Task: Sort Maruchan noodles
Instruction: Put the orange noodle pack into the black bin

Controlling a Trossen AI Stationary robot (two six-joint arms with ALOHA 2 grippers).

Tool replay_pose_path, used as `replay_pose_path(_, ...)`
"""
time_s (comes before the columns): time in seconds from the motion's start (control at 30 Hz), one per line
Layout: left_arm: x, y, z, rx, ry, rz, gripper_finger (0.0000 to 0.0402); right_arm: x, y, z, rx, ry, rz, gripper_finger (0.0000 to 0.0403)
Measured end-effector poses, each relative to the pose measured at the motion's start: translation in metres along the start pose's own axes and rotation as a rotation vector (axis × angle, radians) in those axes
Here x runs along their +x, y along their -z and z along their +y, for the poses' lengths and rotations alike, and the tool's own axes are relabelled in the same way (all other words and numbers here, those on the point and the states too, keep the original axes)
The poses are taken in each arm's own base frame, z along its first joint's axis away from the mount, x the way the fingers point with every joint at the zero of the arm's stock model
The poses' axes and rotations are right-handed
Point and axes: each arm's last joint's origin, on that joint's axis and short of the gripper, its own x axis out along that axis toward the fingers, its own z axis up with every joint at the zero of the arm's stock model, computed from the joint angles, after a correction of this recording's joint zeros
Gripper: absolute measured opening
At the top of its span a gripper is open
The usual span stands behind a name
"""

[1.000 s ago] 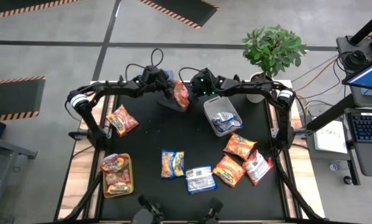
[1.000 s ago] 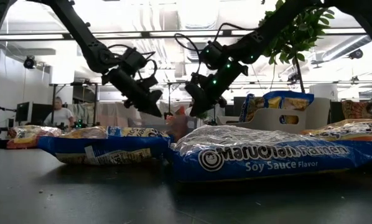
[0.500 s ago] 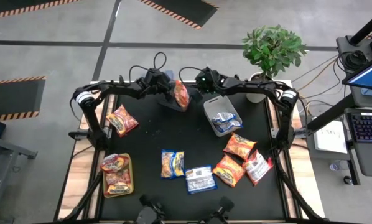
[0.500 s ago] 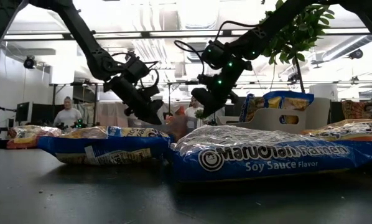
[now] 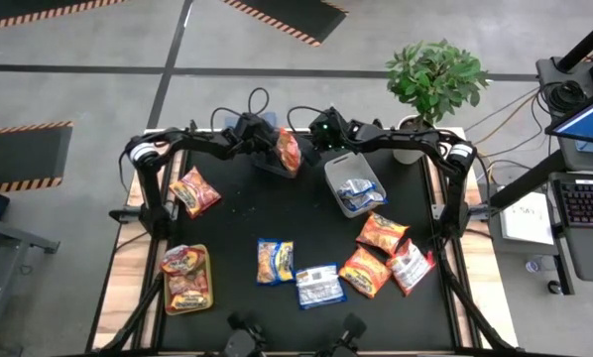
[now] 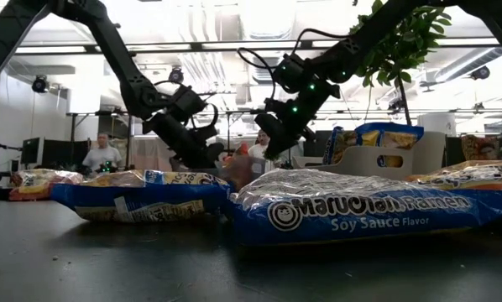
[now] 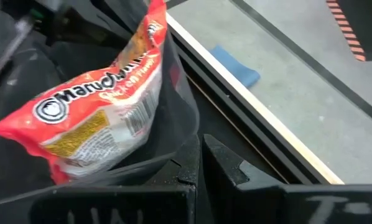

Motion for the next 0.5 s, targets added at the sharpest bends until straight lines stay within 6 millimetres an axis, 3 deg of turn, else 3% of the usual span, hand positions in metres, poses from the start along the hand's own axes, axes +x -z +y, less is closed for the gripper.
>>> replay_pose_path(0.5, 0.001, -0.008, -0.025, -0.004, 0.079, -0.085, 0.0000, 0.002, 0.004, -0.005, -0.004, 0.000, 0.008, 0.0008)
